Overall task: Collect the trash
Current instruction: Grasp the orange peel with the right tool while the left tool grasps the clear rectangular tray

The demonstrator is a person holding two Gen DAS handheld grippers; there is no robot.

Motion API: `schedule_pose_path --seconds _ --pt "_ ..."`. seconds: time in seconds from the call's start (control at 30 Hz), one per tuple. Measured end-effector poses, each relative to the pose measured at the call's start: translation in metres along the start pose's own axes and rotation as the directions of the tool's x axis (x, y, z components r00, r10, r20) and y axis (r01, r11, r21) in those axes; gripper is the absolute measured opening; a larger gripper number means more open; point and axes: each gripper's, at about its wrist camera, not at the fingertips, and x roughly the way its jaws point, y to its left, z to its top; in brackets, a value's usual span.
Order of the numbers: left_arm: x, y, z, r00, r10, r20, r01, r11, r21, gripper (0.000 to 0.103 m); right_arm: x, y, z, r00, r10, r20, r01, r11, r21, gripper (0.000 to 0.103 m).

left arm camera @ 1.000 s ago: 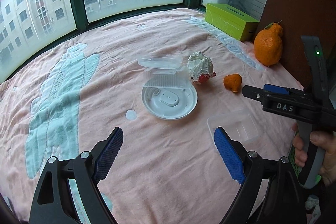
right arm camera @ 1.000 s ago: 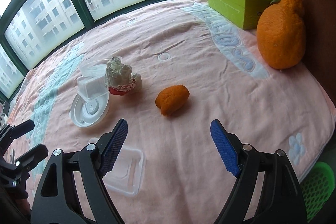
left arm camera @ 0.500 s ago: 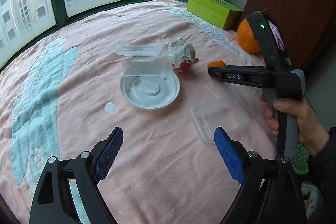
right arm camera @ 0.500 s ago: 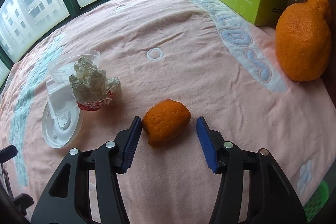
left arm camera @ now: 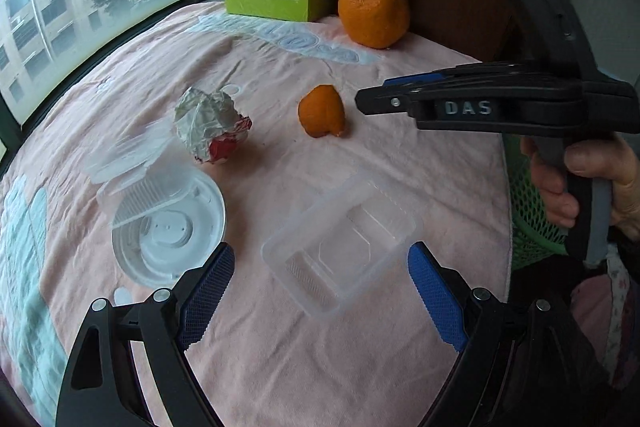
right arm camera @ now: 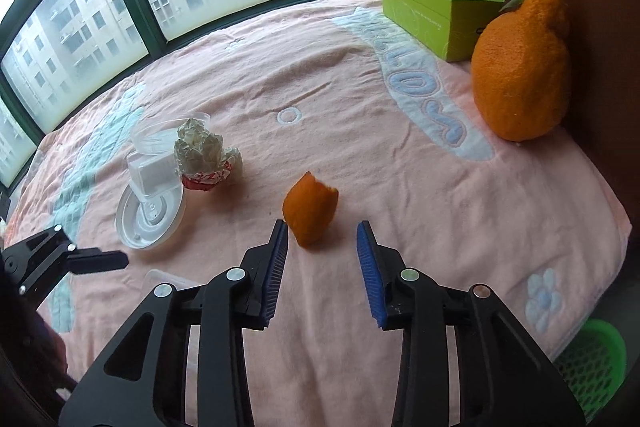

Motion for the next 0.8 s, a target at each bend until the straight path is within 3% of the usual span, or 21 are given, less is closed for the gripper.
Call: schedule_pose_path --seconds 0.2,0.47,0.73,0.8 --pt "0.011 -0.001 0.005 0.995 -0.093 -0.025 0.095 0.992 0.083 0.086 -0.003 -0.008 -0.008 1.000 -0.009 -0.010 0.010 1.000 0.023 0.034" --pt "0.025 -0.002 0.005 0.993 -0.110 -0.038 0.114 0.984 0.134 0.086 0.004 -0.014 -0.008 1.000 -0.002 -0.025 0.003 0.999 0.034 0.039" --pt "0.026 0.001 0.005 0.992 -0.125 -0.034 0.128 0.983 0.134 0.086 0.007 -0.014 -0.010 1.000 0.004 -0.028 -0.004 1.000 0.030 0.051" --pt "0.024 0.001 0.006 0.990 -0.139 -0.038 0.143 0.981 0.130 0.092 0.007 -0.014 -0.010 1.000 0.005 -0.027 -0.004 1.000 0.027 0.052"
